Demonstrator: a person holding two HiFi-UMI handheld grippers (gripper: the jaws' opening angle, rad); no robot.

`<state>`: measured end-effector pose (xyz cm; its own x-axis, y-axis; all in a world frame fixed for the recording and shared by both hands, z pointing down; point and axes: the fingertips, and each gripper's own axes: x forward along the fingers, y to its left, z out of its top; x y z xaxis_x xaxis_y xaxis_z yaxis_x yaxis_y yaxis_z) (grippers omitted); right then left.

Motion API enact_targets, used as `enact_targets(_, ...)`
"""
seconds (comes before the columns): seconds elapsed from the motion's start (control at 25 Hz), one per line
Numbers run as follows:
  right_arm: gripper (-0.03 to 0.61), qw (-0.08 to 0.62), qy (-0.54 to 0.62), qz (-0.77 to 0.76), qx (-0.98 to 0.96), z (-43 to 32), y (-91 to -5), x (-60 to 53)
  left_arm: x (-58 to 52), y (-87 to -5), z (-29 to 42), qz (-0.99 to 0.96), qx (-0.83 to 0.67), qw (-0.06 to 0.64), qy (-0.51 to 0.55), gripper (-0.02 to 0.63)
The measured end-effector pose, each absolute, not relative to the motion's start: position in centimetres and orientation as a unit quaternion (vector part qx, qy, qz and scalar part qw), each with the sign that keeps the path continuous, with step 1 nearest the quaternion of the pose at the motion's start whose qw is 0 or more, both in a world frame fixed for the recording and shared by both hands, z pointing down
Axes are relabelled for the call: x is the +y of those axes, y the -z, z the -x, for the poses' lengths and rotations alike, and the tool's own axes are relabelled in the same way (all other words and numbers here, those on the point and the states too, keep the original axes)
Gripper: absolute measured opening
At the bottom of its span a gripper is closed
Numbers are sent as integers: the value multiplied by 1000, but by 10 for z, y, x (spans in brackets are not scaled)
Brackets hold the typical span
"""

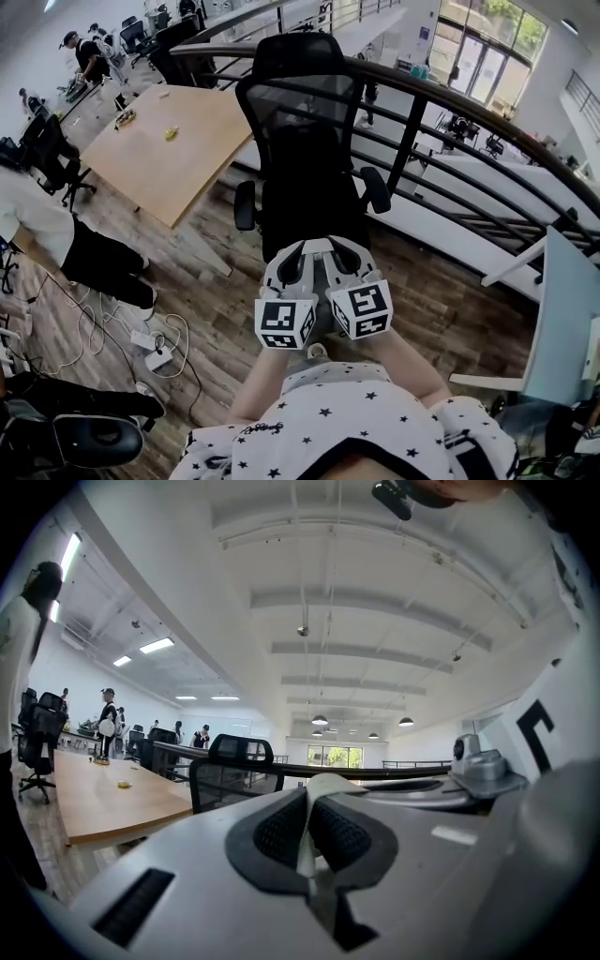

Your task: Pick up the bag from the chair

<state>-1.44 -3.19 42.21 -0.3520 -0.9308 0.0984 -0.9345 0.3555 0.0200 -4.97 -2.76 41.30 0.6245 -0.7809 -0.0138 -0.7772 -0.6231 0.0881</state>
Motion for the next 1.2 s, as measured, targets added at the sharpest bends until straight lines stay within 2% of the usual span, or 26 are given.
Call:
enact_targets(0.52,-2,40,-19,-563,-825,-2,-408,39,43,-400,32,-905,-424,37,28,14)
enact_targets(1.2,-3,35,-24,-556,-830,-9,-405,45,45,-394,22,-909,-414,34,33,14)
